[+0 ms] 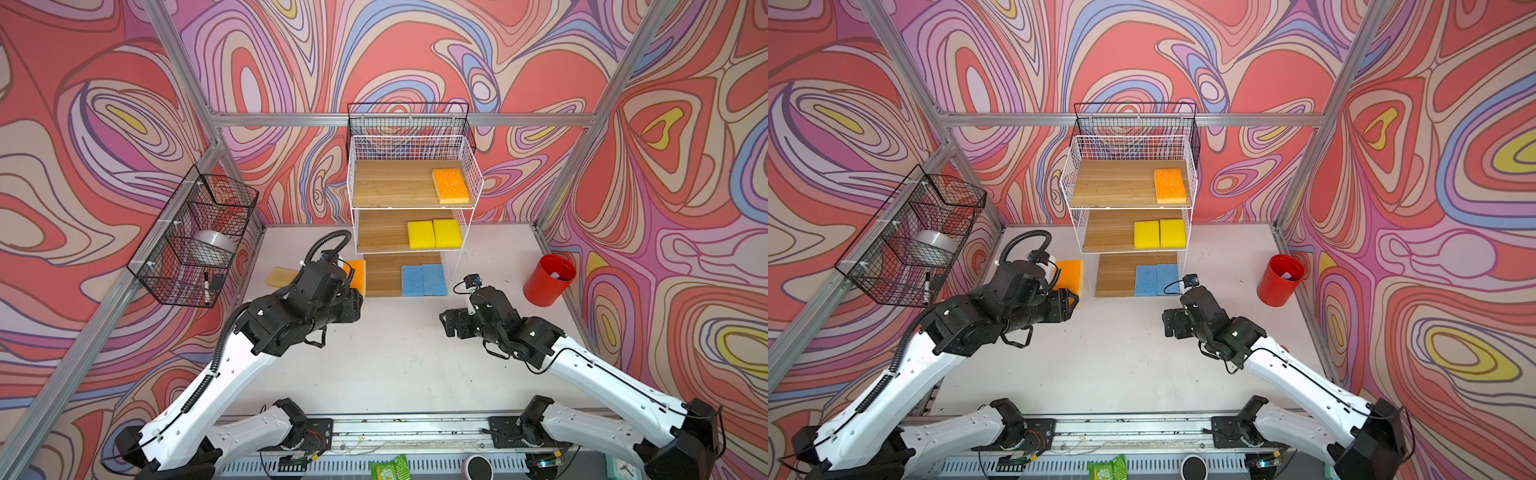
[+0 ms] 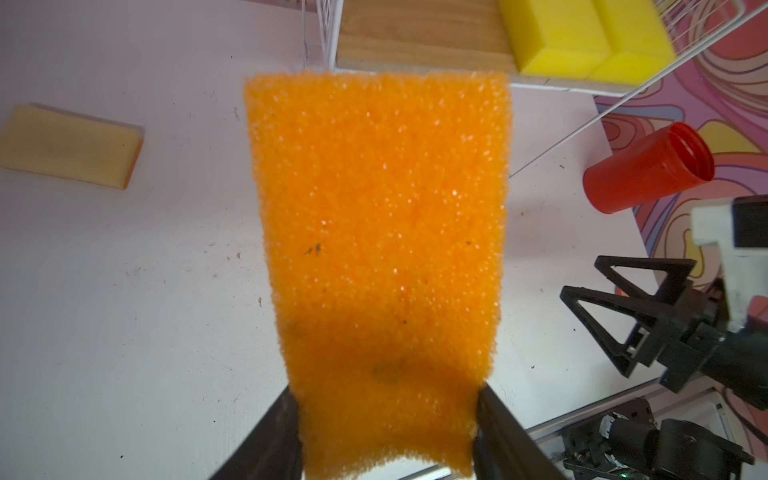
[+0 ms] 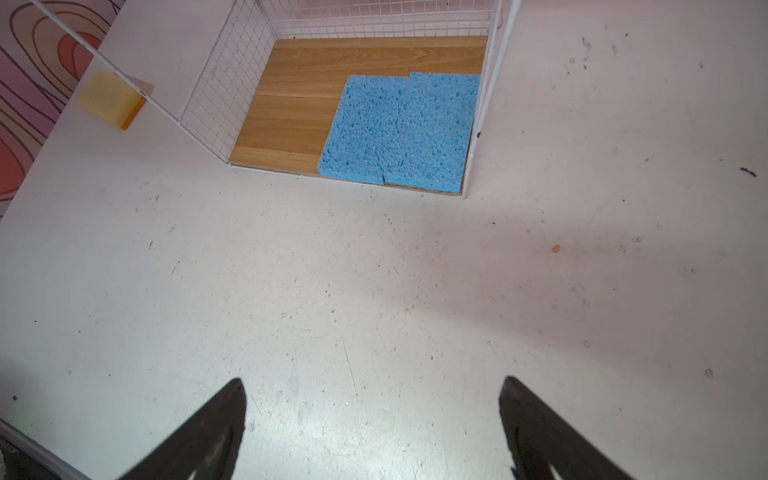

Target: Place and organize the cleaning sponges onto the shelf

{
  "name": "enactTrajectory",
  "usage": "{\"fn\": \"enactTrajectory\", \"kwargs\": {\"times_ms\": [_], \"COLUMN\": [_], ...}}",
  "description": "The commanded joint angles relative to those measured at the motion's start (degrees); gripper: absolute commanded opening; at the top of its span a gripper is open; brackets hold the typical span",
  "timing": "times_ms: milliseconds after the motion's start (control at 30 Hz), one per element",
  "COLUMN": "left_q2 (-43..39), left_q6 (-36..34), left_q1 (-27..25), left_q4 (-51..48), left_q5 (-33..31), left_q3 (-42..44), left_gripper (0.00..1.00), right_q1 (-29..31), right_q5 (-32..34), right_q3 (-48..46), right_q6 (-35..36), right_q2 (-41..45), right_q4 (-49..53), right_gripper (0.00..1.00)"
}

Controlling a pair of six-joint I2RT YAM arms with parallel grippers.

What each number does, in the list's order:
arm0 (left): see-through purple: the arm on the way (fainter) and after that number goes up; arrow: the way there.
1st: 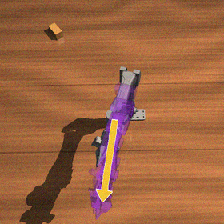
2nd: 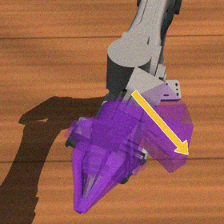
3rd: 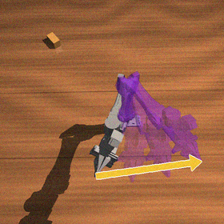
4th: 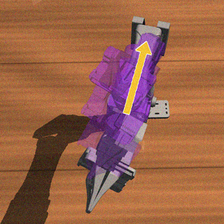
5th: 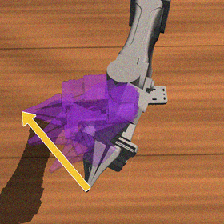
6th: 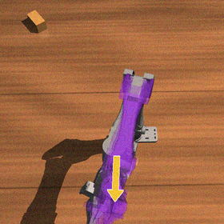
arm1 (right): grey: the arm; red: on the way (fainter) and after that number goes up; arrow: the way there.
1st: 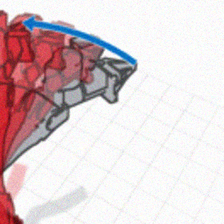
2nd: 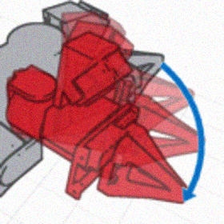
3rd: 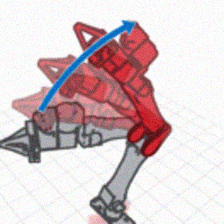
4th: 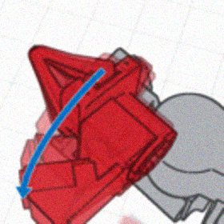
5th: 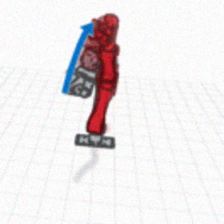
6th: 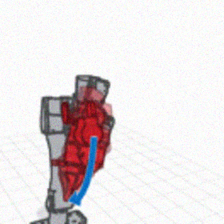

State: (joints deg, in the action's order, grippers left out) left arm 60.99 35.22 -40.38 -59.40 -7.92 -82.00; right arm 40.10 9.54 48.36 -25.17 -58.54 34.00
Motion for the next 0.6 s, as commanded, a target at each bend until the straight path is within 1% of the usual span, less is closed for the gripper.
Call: {"fn": "enactTrajectory", "kwargs": {"times_ms": [0, 233, 567], "left_q2": [2.8, 10.4, 19.3], "left_q6": [-2.7, -6.3, -10.3], "left_q1": [-0.9, -2.7, -3.6], "left_q4": [-5.4, -7.2, -1.3], "left_q5": [-0.3, -1.9, -1.1], "left_q3": [-7.3, -22.3, -33.8], "left_gripper": [0.57, 0.57, 0.57], "right_q1": [-0.3, -0.4, -0.4], "right_q5": [1.0, 2.4, 3.2], "right_q3": [2.0, 3.5, 3.9], "right_q6": [-0.3, 0.1, 0.6], "right_q2": [0.8, 1.6, 0.6], "right_q4": [1.3, 2.2, 2.2], "right_gripper": [0.98, 0.99, 0.98]}}
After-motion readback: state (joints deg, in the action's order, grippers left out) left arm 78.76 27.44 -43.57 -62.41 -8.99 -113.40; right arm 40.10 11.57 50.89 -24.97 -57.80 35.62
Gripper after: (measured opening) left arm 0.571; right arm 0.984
